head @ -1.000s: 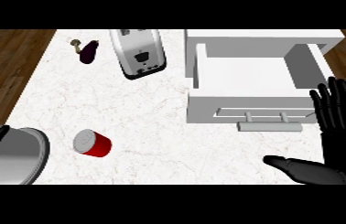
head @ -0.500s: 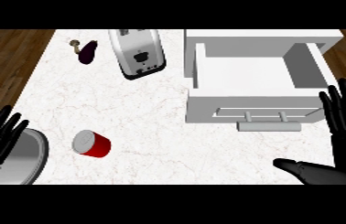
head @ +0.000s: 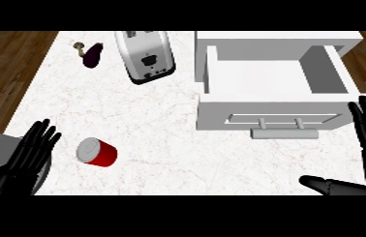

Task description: Pick up the can, place it into the drawer and close the drawer

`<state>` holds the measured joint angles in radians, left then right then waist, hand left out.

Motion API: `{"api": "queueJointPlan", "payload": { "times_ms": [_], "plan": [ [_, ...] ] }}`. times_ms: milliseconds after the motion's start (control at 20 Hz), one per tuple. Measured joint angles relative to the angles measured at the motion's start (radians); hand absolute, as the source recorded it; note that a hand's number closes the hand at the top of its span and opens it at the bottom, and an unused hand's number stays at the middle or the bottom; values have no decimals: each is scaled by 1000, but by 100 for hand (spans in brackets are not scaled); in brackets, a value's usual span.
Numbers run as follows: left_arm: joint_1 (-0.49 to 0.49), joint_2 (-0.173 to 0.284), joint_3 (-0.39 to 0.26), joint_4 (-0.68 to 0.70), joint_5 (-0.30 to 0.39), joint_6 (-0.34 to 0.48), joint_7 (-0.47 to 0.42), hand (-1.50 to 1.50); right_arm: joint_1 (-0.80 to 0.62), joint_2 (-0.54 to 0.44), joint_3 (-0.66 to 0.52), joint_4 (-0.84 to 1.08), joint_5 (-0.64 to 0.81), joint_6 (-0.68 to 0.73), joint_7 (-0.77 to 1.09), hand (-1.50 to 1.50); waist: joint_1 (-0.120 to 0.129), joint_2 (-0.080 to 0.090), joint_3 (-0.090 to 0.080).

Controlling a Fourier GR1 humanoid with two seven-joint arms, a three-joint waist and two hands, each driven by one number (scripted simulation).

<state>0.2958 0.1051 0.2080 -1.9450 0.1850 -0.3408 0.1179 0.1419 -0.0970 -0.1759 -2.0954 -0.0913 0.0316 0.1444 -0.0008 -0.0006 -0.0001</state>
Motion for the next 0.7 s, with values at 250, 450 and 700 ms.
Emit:
{"api": "queueJointPlan", "payload": {
  "times_ms": [250,450,700],
  "plan": [
    [16,-28,-12,121,-99,-4,-133,-150,24,-13,-37,-40,-35,24,22,-150,0,0,0],
    [-21,-23,15,226,-130,6,-201,-150,34,-7,-48,-57,-31,26,29,-150,-1,0,0],
    [-57,-32,25,378,-185,34,-309,-150,27,-2,-55,-75,-37,30,55,-150,-1,0,0]
  ]
}}
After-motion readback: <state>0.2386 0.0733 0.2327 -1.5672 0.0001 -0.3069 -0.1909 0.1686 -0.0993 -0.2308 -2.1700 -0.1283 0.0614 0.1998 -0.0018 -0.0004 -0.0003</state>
